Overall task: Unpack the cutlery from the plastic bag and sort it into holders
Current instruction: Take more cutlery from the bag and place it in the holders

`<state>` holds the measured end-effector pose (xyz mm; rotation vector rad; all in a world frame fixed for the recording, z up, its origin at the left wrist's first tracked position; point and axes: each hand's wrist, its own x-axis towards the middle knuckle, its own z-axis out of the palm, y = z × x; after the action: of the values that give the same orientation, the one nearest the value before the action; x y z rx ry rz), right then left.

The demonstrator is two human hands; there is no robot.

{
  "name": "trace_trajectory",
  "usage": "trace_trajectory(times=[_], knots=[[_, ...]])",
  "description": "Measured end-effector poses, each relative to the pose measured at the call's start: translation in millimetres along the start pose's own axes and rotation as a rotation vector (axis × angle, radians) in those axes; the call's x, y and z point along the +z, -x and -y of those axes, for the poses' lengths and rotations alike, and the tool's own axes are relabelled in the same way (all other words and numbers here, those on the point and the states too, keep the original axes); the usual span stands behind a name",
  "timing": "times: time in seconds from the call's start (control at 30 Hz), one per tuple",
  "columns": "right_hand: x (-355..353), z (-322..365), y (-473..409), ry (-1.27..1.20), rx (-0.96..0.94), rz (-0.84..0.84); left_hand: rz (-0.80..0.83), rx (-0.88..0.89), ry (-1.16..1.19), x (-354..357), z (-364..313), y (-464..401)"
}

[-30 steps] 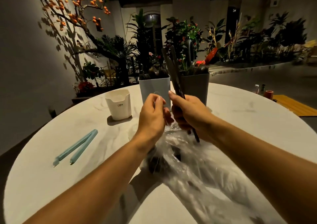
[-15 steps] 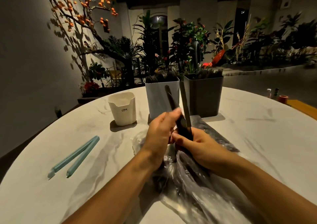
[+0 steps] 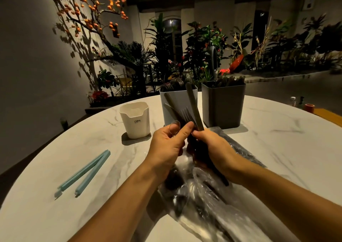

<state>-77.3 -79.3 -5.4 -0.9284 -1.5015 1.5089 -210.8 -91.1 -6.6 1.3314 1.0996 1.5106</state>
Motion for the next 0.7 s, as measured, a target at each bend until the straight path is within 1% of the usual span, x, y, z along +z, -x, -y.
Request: trace_trajectory(times=[0.1, 0.23, 0.37, 0.43, 0.53, 0.63, 0.7], knots=[[3, -4, -2, -0.105, 0.025, 0.034, 0.005, 0.007, 0.001, -1, 2, -2], [-1, -9, 0, -0.037, -0.063, 0.069, -0.003, 0.004, 0.032, -1, 5, -2], [-9, -6, 8, -0.044, -0.049, 0.101, -0.015, 0.037, -0.015, 2, 8, 0], [-10, -5, 12, -0.072, -0.002, 0.061, -0.010, 0.041, -0.045, 6, 9, 3], [-12, -1, 14, 0.063, 0.020, -0.028, -0.014, 0.016, -0.060, 8, 7, 4], [-13, 2, 13, 0.205, -0.040, -0.149, -0.043, -0.014, -0.071, 5, 8, 4], [-17, 5, 12, 0.228, -0.089, -0.201, -0.059, -0.025, -0.040, 4, 9, 4]])
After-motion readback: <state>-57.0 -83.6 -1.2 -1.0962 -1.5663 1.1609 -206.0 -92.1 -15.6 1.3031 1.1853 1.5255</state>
